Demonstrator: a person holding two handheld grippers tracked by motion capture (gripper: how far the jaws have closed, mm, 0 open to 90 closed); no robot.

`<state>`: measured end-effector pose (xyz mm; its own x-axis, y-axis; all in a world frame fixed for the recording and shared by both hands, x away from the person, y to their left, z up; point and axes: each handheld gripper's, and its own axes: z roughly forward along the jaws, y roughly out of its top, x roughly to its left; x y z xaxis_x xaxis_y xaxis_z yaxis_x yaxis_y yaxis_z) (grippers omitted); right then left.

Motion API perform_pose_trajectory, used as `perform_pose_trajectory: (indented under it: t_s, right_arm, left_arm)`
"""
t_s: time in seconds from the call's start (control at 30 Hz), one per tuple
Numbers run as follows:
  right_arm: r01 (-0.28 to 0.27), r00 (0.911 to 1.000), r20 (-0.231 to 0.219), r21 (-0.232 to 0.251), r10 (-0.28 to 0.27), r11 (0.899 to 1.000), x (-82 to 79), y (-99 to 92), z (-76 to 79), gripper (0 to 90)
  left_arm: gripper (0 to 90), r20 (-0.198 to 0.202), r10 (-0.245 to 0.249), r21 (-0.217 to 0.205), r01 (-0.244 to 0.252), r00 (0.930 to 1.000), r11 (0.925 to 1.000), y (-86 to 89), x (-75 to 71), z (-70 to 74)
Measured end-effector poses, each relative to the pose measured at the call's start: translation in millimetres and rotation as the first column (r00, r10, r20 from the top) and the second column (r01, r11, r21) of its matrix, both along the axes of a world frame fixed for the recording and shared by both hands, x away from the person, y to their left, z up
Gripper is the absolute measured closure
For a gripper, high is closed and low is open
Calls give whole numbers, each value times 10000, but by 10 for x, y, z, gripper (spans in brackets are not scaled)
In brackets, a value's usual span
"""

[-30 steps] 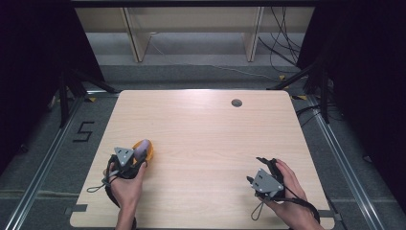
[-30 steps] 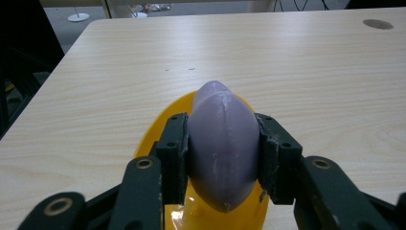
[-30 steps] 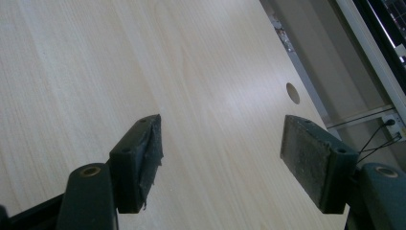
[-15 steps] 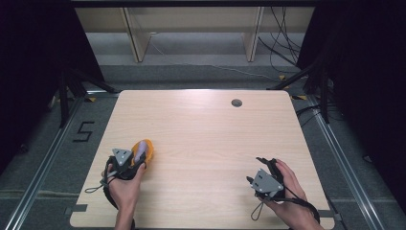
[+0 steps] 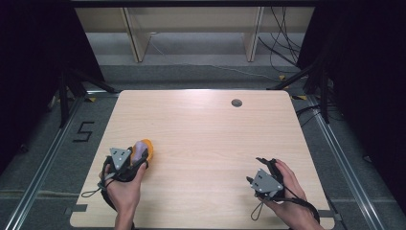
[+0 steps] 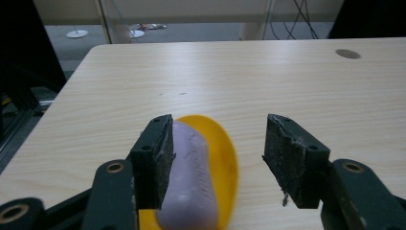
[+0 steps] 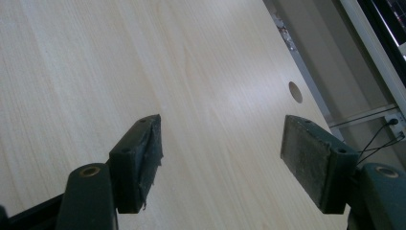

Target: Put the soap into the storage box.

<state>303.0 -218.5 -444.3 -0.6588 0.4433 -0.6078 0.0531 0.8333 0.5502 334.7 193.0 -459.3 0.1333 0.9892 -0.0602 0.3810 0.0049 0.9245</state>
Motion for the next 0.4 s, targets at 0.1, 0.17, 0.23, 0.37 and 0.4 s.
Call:
perform_pose_trajectory:
  t_s: [0.1, 0.17, 0.23, 0.37, 0.4]
  right_arm:
    - [-114, 9999, 72, -122, 115, 9999, 12, -2, 3, 314]
    - [-95, 9999, 69, -115, 96, 9999, 11, -3, 2, 314]
    - [-103, 9999, 65, -114, 103, 9999, 12, -7, 3, 314]
    - [-59, 9999, 83, -56, 60, 10000, 12, -12, -8, 313]
    - [-112, 9999, -49, -89, 112, 9999, 15, -16, -3, 313]
  left_arm:
    - [427, -81, -480, 104, 481, 9988, 9988, -121, -35, 4]
    - [427, -136, -799, 82, 800, 9967, 9968, -212, -48, -3]
    - [425, -222, -1160, 74, 1161, 9930, 9932, -314, -58, -7]
    - [419, -503, -1969, 105, 1977, 9791, 9802, -514, -58, -24]
    - [416, -612, -2199, 171, 2213, 9736, 9751, -562, -54, -25]
